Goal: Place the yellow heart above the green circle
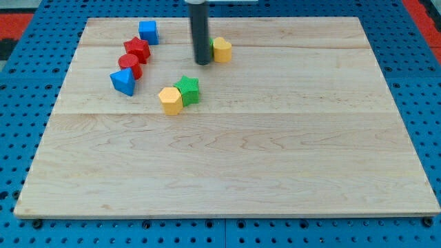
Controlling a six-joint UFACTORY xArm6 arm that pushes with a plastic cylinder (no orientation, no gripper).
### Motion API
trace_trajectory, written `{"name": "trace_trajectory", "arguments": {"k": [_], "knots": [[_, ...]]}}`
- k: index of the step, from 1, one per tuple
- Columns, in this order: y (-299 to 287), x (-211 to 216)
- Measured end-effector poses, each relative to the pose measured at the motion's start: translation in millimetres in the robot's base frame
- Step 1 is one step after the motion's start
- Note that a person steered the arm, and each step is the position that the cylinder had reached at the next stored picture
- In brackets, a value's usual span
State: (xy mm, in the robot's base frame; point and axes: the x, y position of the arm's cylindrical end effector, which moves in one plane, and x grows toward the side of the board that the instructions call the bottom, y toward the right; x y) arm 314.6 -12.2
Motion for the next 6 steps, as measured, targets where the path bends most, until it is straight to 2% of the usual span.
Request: {"name": "trace_trajectory", "arguments": {"k": [1,2,3,4,5,6], "knots": [[34.2,-12.6],[55.5,-45.0],[81.5,-42.8],[94.1,-67.1],[80.4,-81.0],[16.5,-76.1]]}}
